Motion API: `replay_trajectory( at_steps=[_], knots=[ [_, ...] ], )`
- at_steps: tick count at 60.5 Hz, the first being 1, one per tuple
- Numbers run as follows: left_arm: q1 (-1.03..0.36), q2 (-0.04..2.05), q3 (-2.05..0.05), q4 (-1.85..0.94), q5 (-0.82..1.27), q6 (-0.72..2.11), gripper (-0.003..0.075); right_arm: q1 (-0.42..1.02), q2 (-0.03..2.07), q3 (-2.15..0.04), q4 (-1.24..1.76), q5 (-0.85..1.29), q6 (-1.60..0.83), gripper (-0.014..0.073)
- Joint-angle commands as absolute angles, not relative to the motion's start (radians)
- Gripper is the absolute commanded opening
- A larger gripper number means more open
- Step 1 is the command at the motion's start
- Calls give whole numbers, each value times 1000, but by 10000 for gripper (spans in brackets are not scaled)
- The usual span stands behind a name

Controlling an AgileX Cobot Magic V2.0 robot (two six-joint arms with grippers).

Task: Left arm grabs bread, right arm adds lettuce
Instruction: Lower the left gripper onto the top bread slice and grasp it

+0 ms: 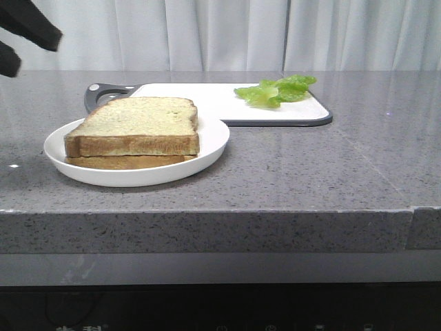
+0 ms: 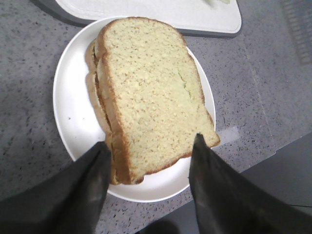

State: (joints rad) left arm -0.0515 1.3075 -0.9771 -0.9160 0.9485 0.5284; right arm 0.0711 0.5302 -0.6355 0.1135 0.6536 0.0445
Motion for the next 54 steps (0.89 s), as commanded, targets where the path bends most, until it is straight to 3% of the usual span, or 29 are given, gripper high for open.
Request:
replay_trajectory(
  at_steps=[1, 16, 17, 54],
  knots=[
    [-60, 1339, -1034, -999, 963, 548, 365, 69, 541, -661, 121, 571, 37, 423],
    [-123, 1441, -1076, -1018, 951, 577, 365, 69, 541, -661, 121, 570, 37, 423],
    [-127, 1449, -1079, -1012, 943, 577, 365, 69, 541, -661, 121, 569, 37, 372],
    [-159, 1540, -1098, -952, 848, 577, 365, 69, 541, -661, 121, 570, 37, 372]
  ],
)
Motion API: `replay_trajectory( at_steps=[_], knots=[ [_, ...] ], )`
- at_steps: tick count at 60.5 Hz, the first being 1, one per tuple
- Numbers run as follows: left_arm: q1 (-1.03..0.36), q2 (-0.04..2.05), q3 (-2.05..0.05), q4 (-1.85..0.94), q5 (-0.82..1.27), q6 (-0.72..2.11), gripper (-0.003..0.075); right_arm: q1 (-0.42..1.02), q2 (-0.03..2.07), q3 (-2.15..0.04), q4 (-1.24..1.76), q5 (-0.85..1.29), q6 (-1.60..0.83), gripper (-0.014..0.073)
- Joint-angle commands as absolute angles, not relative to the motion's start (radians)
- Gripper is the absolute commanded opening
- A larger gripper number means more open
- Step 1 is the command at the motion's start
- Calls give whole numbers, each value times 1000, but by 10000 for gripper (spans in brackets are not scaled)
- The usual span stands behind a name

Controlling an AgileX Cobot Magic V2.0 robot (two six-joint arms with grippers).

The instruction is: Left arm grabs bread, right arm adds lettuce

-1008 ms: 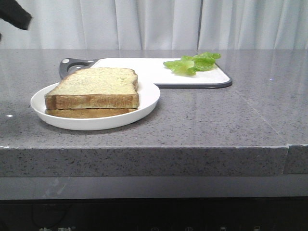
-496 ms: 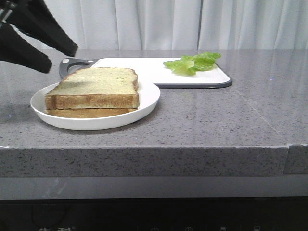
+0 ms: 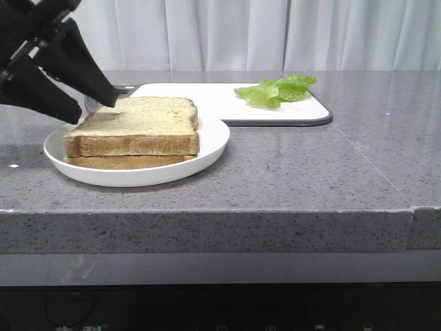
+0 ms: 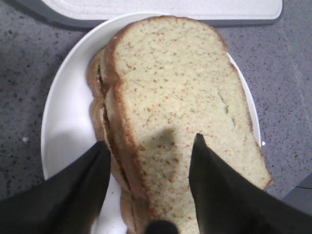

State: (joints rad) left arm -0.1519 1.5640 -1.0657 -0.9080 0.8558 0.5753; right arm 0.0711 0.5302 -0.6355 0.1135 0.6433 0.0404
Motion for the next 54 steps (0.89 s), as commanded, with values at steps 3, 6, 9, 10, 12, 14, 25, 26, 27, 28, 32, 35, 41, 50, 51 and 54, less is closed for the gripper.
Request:
replay_trajectory(
  at_steps=[3, 6, 9, 10, 12, 14, 25, 26, 27, 28, 32, 35, 41, 50, 51, 54],
  knots=[
    [-159, 1542, -1098, -952, 848, 577, 365, 69, 541, -661, 121, 570, 37, 372],
    [-159, 1542, -1098, -952, 848, 577, 365, 69, 541, -661, 121, 570, 37, 372],
    [-159, 1542, -1098, -953, 848, 577, 365, 69, 541, -661, 121, 570, 37, 372],
    [-159, 1542, -1098, -953, 848, 577, 365, 69, 541, -661, 121, 570, 37, 372],
    [-159, 1543, -1098, -955, 848, 577, 364, 69, 541, -661, 121, 570, 37, 372],
    [-159, 1543, -1098, -955, 848, 577, 362, 69, 541, -661, 121, 570, 37, 372],
    [-159, 1544, -1098, -955, 859, 577, 239, 69, 541, -661, 121, 570, 37, 372],
    [-159, 1545, -1098, -955, 862, 577, 229, 69, 541, -661, 121, 570, 37, 372],
    [-159, 1547, -1098, -955, 867, 577, 219, 69, 541, -661, 121, 570, 37, 372],
    [-159, 1547, -1098, -955, 874, 577, 210, 69, 541, -661, 121, 570, 37, 372],
    [-159, 1554, -1098, -955, 884, 577, 174, 69, 541, -661, 121, 570, 37, 372],
    [-159, 1556, -1098, -950, 884, 577, 159, 69, 541, -661, 121, 570, 37, 372],
    [-159, 1565, -1098, -948, 887, 577, 127, 69, 541, -661, 121, 570, 37, 372],
    [-159, 1567, -1098, -950, 891, 577, 39, 69, 541, -661, 121, 575, 37, 372],
    [-159, 1567, -1098, -950, 891, 577, 29, 69, 541, -661, 121, 576, 37, 372],
    [-159, 1567, -1098, -950, 891, 577, -5, 69, 541, -661, 121, 579, 37, 372]
  ],
)
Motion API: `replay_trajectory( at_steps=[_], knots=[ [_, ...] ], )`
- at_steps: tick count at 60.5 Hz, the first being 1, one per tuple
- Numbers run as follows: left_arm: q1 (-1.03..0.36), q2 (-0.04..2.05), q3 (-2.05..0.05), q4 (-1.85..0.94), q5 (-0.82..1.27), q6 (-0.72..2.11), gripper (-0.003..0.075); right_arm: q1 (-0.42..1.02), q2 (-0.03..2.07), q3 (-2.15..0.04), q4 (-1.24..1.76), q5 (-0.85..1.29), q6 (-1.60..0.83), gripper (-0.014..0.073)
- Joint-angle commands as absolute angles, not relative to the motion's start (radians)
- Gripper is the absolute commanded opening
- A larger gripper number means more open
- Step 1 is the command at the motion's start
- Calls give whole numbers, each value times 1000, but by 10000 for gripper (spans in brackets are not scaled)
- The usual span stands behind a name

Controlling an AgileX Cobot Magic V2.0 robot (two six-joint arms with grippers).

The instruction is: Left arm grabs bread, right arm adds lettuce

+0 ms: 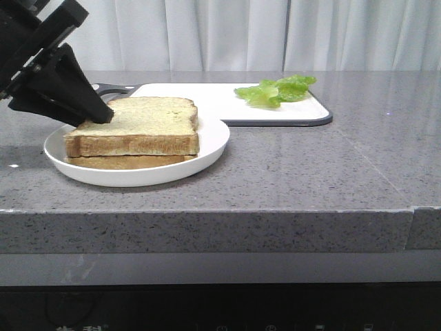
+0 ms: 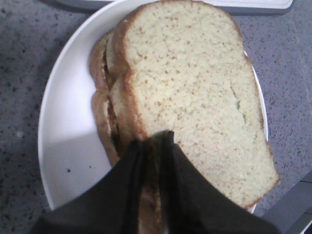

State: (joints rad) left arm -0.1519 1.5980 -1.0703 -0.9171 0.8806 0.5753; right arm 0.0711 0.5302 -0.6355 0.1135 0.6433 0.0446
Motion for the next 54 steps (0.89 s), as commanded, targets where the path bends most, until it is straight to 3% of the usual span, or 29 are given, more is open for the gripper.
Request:
replay_trajectory(
  at_steps=[1, 23, 54],
  knots=[
    [-159, 1567, -1098, -950, 891, 577, -21, 69, 541, -661, 121, 580, 37, 372],
    [-159, 1505, -1193, -973, 986, 577, -20, 69, 541, -661, 121, 573, 37, 372],
    [-157, 1077, -1090, -955, 965, 567, -20, 69, 565, -661, 155, 573, 37, 372]
  ],
)
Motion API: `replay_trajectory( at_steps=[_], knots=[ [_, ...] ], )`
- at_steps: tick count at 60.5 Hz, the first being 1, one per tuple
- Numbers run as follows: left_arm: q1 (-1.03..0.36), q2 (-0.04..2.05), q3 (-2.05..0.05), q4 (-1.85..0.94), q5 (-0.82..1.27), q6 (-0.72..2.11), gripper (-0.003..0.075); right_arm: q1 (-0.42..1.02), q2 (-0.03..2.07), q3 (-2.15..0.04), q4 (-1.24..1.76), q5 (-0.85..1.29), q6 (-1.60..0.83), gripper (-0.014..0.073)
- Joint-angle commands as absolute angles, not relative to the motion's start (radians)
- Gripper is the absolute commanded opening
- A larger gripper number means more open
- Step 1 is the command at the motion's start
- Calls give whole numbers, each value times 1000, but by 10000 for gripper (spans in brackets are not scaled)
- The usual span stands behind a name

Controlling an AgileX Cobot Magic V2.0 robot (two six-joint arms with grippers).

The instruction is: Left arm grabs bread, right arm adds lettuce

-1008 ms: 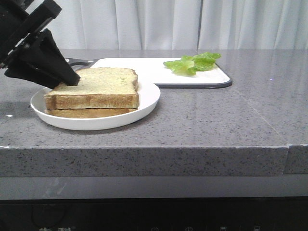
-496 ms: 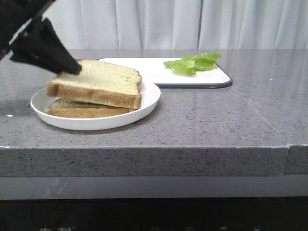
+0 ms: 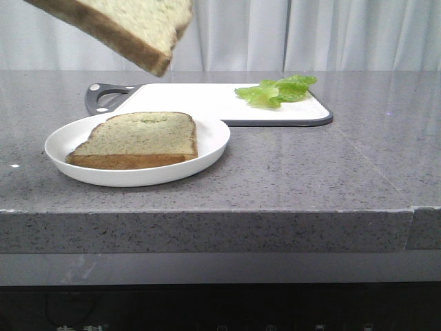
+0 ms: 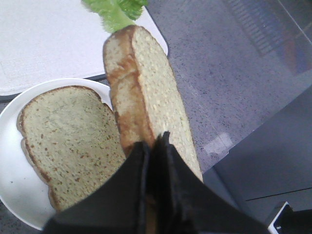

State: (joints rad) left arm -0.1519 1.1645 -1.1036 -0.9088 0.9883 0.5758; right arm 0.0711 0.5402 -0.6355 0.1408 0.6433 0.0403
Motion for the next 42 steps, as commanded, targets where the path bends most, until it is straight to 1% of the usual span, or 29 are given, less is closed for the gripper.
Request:
replay_trajectory(
  at_steps=[1, 10, 20, 33, 42],
  knots=[
    [-157, 1057, -1075, -954, 959, 562, -20, 69, 571, -661, 157, 574, 37, 372],
    [-157, 919, -949, -953, 938, 552, -20, 70, 636, -679, 208, 575, 36, 372],
    [-157, 832, -893, -947, 933, 552, -20, 72, 757, -753, 259, 580, 0, 362],
    [-157, 800, -891, -947, 933, 552, -20, 72, 995, -899, 340, 562, -105, 362],
    [-157, 800, -890, -942, 933, 552, -20, 72, 1175, -1020, 373, 558, -106, 362]
  ],
)
